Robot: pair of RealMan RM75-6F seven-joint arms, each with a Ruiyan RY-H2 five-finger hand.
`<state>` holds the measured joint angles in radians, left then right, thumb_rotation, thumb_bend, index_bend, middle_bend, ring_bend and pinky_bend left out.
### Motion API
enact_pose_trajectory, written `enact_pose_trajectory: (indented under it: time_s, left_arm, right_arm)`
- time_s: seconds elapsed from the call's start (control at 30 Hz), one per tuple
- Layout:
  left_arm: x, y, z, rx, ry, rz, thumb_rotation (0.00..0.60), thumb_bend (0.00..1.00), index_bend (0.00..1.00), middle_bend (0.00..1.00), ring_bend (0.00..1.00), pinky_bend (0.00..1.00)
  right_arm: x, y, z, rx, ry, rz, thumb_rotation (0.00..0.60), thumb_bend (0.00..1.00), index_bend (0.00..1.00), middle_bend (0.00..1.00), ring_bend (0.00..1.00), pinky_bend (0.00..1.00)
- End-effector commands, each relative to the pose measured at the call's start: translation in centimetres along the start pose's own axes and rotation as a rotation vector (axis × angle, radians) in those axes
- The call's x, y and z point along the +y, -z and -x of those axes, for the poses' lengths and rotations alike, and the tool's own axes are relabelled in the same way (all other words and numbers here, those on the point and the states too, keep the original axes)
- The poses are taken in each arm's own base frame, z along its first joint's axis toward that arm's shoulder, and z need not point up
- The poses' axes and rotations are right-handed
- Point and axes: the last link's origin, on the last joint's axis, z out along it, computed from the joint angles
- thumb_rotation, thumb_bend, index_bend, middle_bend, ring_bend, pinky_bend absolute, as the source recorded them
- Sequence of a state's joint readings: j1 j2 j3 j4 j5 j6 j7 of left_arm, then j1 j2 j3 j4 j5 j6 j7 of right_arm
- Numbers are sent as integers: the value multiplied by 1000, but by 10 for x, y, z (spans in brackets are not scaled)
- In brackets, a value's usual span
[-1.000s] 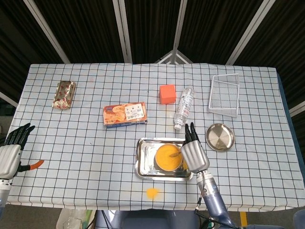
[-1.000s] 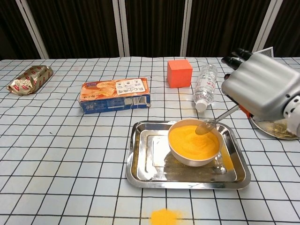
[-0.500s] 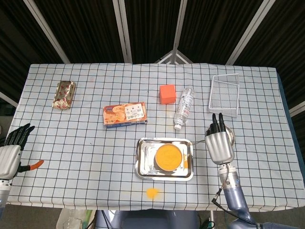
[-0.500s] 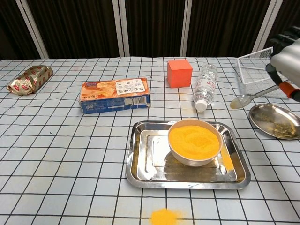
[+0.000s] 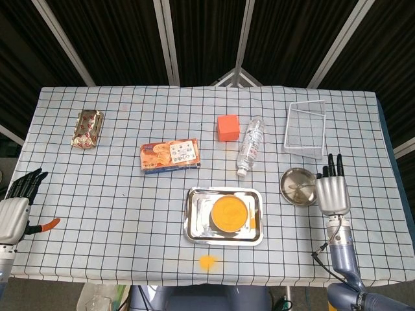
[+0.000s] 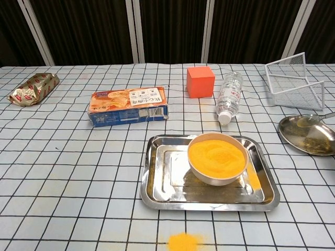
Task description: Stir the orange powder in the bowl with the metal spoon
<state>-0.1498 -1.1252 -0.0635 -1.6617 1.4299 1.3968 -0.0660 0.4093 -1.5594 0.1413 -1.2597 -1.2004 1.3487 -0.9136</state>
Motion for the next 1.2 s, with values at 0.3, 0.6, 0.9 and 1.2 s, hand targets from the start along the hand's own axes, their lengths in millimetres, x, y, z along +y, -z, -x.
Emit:
enact_pose_trajectory:
  time_s: [0.3, 0.6, 0.9, 1.2]
  left_arm:
    - [0, 1, 0, 4, 1, -3, 600, 28, 0, 0, 0, 0]
    - [0, 1, 0, 3, -1, -3, 600, 28, 0, 0, 0, 0]
    - [0, 1, 0, 4, -2, -1, 600, 28, 0, 0, 0, 0]
    - [0, 1, 0, 4, -1, -2, 600, 28, 0, 0, 0, 0]
  right_arm:
    - [-6, 0, 25, -50, -27, 18, 600, 787, 808, 346, 38, 0]
    - [-5, -1, 29, -55, -41, 41, 600, 715, 606, 298, 21, 0]
    - [-2, 3, 36, -95, -2, 71, 600, 553, 140, 211, 0, 0]
    - [3, 5, 34, -94, -17, 82, 600, 516, 92, 178, 0, 0]
